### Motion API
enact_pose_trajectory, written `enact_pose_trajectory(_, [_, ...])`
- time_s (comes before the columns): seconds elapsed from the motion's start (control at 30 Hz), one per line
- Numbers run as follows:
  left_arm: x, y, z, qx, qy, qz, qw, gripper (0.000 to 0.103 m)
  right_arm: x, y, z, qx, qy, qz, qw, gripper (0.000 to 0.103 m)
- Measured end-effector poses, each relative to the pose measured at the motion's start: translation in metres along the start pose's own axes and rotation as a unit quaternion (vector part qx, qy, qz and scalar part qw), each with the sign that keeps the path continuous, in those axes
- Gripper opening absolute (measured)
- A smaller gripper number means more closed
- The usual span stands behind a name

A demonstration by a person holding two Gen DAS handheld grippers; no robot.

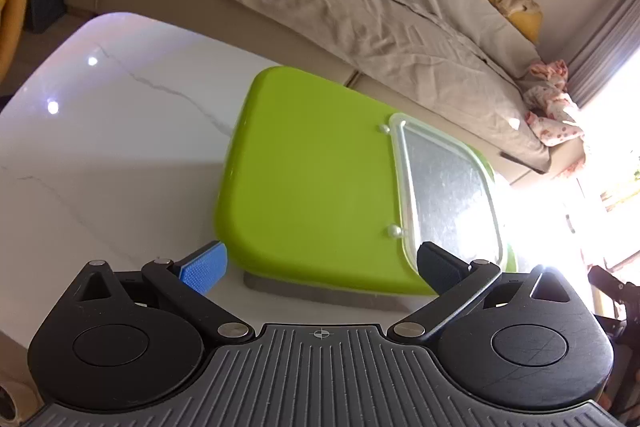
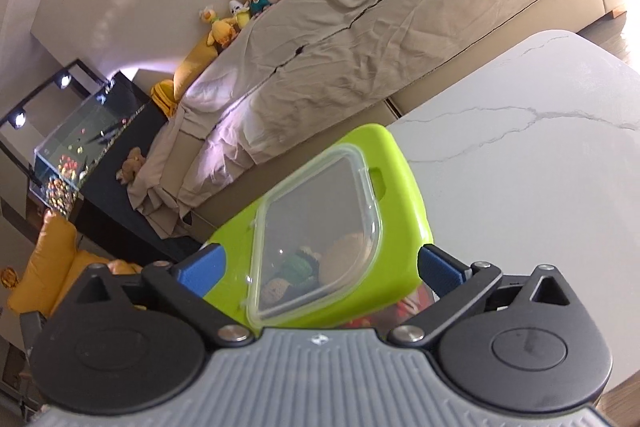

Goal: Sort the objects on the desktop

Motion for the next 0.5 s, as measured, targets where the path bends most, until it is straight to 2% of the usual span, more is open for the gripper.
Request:
enact_pose_trajectory(0.1, [0.007,-0.018,-0.009,-0.001,0.025,-0.008,0.9996,0.103,-0.001,-0.016,0.014,0.041,-0.040,0.015,0.998,0.103])
enact_pose_trajectory(0.17, [0.010,-0.029,-0.016,-0.015,0.059,-0.011,0.9981,0.103,-0.001,-0.026,0.024,0.068,-0.066,0.025,0.995,0.103])
enact_pose_trajectory(0.3, [0.018,-0.046,-0.038,-0.069,0.132,-0.013,0.9887,0.103,-0.001,-0.046,0.043,0.122,-0.118,0.045,0.984,0.103])
enact_pose_trajectory(0.37, [0.025,-0.050,-0.047,-0.083,0.140,-0.025,0.9863,0.103,0.001,-0.058,0.063,0.149,-0.141,0.052,0.977,0.103])
enact_pose_trajectory(0.4, [0.031,-0.051,-0.052,-0.086,0.138,-0.033,0.9861,0.103,0.003,-0.065,0.081,0.164,-0.146,0.050,0.974,0.103])
enact_pose_trajectory(0.5, [0.046,-0.055,-0.068,-0.097,0.133,-0.044,0.9854,0.103,0.010,-0.077,0.101,0.212,-0.153,0.044,0.964,0.103])
Point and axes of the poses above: each gripper's, at about its wrist camera, not at the fingertips, and x roughly against the way its jaws point, z to its left, y to its top, the point moved 5 cm from there along -x, roughly the way its jaws point
